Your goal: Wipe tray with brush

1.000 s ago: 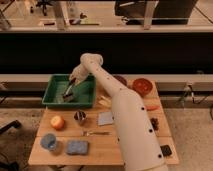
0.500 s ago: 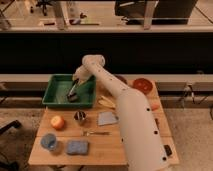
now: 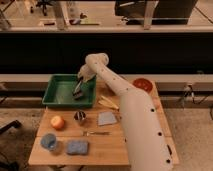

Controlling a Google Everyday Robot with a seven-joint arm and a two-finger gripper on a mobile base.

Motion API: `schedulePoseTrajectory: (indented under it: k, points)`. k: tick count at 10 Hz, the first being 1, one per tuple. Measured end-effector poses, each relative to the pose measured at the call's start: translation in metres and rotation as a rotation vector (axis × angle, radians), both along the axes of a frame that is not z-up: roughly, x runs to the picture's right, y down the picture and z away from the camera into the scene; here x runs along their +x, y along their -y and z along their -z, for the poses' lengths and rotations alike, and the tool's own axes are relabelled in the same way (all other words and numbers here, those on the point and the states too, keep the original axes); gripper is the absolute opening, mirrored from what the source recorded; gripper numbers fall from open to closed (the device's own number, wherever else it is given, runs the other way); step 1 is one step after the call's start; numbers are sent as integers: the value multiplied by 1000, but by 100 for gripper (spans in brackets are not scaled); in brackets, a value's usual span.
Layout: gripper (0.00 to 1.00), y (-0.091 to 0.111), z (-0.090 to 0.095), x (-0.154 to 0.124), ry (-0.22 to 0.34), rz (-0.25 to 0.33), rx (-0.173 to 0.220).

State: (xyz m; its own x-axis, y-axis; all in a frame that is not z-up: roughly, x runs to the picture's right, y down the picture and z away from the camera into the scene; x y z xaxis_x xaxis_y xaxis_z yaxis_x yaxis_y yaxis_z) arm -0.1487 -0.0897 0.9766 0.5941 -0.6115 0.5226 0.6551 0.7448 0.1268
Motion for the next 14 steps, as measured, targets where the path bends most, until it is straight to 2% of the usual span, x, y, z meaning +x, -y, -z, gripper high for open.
schedulePoseTrajectory:
  k: [3, 5, 11, 13, 14]
  points:
    - [0, 13, -1, 13, -33, 17, 36]
    - [0, 18, -6, 10, -32, 37, 48]
    - [0, 35, -37, -36, 22, 62, 39]
    - [0, 33, -37, -56, 58, 68, 33]
    - [0, 28, -30, -63, 80, 75, 30]
